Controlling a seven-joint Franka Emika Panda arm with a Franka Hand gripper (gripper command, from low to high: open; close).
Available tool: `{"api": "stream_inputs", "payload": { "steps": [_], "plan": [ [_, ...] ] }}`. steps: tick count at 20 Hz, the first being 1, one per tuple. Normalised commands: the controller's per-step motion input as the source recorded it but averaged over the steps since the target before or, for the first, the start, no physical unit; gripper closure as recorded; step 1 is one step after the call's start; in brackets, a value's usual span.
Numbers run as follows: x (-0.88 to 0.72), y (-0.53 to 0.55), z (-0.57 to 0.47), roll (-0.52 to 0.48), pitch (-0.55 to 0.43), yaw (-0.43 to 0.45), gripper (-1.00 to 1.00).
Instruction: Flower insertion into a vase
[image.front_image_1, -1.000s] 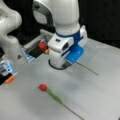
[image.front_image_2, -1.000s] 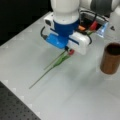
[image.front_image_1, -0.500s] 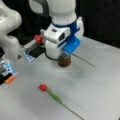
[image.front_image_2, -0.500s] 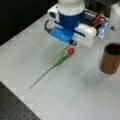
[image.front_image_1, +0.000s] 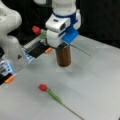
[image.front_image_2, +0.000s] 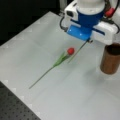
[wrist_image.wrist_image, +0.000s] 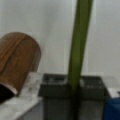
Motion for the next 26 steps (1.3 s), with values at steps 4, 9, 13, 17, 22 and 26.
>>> {"api": "stream_inputs", "payload": {
  "steps": [4,9,13,17,22,26],
  "plan": [
    [-0.67,0.25,-0.03,0.123,-0.14,-0.149,1.0],
    [-0.57,0.23,-0.04,0.137,-0.106,-0.17,1.0],
    [-0.41,0.28,-0.07,0.113,-0.067,-0.18,1.0],
    [-0.39,0.43,-0.05,0.07,-0.015,-0.184,1.0],
    [-0.45,0.45,-0.05,0.032,-0.003,-0.14,1.0],
    [-0.5,0.23,-0.07,0.057,-0.02,-0.088,1.0]
  ]
}}
